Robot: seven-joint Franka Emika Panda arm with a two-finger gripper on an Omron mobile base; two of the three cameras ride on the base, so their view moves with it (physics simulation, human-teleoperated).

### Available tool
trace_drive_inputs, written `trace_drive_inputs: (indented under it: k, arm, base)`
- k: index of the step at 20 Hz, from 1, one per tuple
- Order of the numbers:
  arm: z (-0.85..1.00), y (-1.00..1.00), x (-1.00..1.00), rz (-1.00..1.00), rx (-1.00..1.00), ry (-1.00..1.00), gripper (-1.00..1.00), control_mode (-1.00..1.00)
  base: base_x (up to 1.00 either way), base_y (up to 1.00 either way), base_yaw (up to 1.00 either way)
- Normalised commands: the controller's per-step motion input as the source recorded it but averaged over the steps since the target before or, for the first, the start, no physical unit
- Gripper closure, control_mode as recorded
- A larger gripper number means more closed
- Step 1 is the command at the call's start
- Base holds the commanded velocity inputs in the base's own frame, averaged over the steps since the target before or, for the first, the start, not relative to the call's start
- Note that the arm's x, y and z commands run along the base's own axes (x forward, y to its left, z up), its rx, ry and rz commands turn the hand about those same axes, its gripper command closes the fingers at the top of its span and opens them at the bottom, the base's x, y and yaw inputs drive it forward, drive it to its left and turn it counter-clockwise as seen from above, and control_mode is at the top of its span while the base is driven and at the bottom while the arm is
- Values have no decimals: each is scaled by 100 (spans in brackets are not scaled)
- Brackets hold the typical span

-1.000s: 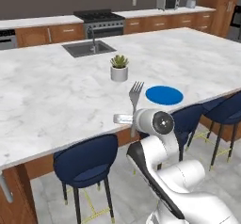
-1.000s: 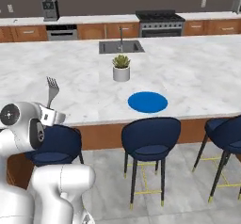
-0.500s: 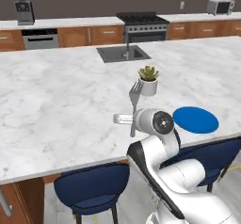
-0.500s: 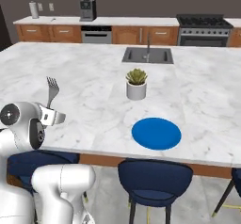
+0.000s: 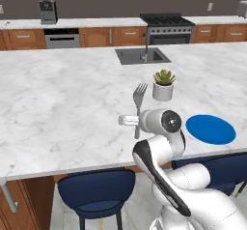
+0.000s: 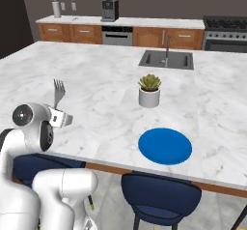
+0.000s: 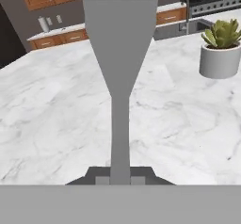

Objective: Take the fork and place it on the left side of the plate. Then take the spoon and place it on the right side of the plate. Make sure they're directly next to the plate.

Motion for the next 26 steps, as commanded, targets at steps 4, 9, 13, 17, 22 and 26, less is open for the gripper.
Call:
trace_drive_inputs:
  k: [4,9,13,17,22,26]
  arm:
    - [-4,-61,100,12,4,30,100,-100]
    - [-18,-61,81,9,0,34,100,-100]
    - [-29,-57,32,6,-3,35,100,-100]
    - [-42,-48,7,4,-3,25,100,-100]
    - [-57,-34,0,1,-4,8,100,-100]
    - [-46,-42,4,0,-1,0,100,-100]
  base:
    - [0,0,0]
    - [0,0,0]
    - [0,0,0]
    - [0,0,0]
    - [0,0,0]
    - [0,0,0]
